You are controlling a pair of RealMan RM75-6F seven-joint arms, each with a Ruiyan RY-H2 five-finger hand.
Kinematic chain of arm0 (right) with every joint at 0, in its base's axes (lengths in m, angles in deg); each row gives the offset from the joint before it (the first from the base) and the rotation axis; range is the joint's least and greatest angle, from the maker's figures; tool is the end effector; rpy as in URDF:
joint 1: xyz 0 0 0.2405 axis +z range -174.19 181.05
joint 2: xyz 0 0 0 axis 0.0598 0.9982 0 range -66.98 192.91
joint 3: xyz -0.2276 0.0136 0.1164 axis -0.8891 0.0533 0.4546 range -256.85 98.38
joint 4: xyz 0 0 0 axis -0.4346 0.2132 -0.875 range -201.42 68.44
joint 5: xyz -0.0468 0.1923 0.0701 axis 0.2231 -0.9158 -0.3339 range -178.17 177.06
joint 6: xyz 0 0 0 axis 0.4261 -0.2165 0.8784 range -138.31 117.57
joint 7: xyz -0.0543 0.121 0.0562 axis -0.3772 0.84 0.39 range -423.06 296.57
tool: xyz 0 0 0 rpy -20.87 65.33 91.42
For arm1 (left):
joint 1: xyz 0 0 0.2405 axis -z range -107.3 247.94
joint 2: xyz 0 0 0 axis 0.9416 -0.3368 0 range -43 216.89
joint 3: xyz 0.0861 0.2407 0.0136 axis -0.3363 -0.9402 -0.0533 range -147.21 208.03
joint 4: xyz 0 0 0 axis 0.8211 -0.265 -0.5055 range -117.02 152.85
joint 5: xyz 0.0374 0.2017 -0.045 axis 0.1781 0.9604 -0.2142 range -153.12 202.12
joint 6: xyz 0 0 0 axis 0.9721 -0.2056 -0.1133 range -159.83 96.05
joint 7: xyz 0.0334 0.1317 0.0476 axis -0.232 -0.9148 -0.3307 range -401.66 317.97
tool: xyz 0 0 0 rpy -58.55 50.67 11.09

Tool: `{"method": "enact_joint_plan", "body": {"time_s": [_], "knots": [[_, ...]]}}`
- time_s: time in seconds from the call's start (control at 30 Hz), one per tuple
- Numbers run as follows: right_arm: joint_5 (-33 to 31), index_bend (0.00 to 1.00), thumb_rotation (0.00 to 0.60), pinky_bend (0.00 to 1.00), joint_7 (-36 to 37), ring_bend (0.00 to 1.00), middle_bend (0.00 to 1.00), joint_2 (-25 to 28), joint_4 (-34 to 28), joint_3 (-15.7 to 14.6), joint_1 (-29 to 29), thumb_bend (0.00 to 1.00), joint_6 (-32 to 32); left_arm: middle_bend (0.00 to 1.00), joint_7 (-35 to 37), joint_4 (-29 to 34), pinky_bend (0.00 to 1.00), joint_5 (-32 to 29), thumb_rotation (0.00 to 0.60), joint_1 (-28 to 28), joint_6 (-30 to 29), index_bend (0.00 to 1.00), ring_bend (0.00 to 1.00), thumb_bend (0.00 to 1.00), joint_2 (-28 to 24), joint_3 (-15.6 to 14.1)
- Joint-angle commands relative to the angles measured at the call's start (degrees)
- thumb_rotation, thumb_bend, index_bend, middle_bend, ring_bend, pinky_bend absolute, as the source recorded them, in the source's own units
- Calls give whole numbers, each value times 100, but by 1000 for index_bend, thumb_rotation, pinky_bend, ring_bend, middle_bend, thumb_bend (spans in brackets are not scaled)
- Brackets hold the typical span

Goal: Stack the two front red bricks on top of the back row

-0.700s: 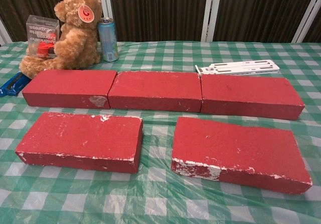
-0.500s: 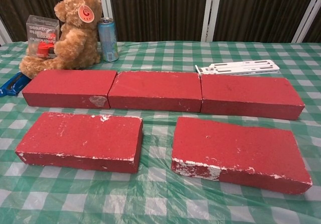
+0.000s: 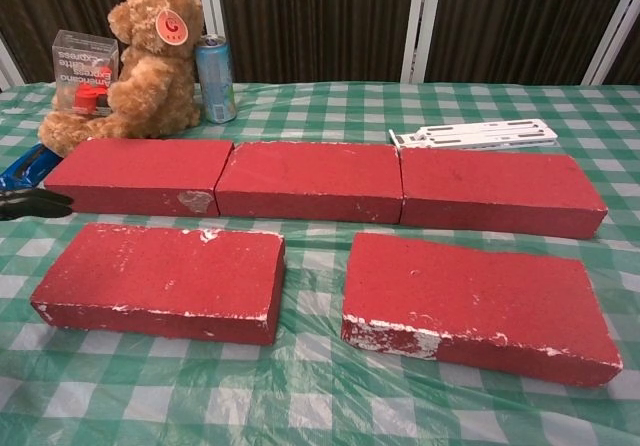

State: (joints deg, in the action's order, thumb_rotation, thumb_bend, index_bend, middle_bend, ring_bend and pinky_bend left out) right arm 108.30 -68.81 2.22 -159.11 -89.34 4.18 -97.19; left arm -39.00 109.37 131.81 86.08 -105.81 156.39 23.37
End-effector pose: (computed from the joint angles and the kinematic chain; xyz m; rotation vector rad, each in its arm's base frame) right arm -0.2882 -0.1000 0.1321 1.8302 -0.8336 0.8400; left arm -0.2495 0.1749 0.0674 -2.0207 -0.9360 -1.0350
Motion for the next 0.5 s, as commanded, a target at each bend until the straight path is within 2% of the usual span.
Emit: {"method": "enact_joint_plan", "body": {"time_s": [0.03,0.33,0.5], "knots": [[-221,0,550,0,-195,0,0,-130,-34,113,39,86,193,0,-201,287,0,-682,600,672,1075,0,0,228,143,453],[-666,0,549,0,-513,0,0,-290,-131,302,162,86,570,0,-649,170,0,-1512,600,1291,2091,0,0,237,405,794],[-791,0,549,0,-572,0,0,-307,-166,338,206,86,675,0,-894,188,0,-1817,600,1463,2362,0,0,237,415,833]]}}
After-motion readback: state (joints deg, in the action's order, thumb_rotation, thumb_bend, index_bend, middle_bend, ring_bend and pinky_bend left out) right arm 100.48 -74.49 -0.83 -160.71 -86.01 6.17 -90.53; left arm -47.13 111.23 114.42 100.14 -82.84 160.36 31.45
